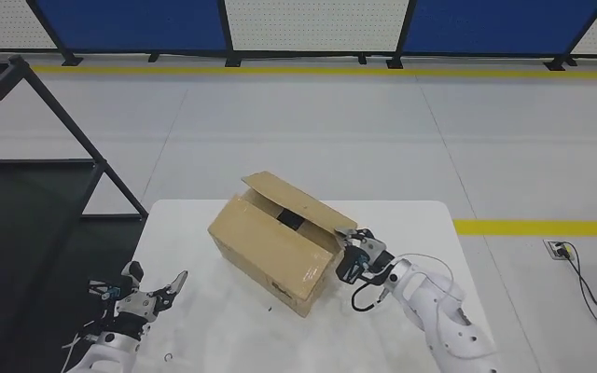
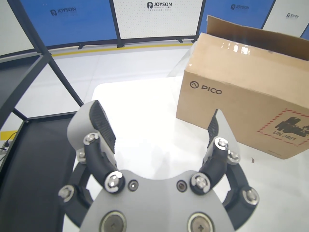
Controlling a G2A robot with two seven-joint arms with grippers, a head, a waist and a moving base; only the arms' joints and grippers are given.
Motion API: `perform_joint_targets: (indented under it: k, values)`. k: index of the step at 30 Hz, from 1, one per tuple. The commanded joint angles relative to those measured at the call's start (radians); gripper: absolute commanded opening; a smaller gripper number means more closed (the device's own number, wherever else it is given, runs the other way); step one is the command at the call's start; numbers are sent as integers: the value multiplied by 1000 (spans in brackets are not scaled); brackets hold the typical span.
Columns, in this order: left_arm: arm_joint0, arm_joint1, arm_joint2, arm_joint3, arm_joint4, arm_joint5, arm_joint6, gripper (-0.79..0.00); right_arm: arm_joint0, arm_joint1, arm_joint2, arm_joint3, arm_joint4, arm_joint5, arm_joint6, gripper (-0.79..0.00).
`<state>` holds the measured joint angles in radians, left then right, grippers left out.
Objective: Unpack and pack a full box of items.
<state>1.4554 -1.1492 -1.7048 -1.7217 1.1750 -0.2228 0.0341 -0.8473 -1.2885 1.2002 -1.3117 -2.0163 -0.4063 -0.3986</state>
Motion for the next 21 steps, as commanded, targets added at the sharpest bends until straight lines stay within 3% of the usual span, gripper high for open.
perform_joint_targets:
  k: [1, 14, 21]
  values:
    - [0, 0, -1, 2, 2, 1, 1, 0, 1, 6, 12, 8, -1, -24, -32, -785]
    - [1, 0, 0, 2, 1, -1, 1, 0, -8, 32, 46, 12, -18, -83, -101, -785]
    - [18, 6, -16, 11, 40, -67, 39, 0, -17, 52, 61, -4, -70, -118, -136, -785]
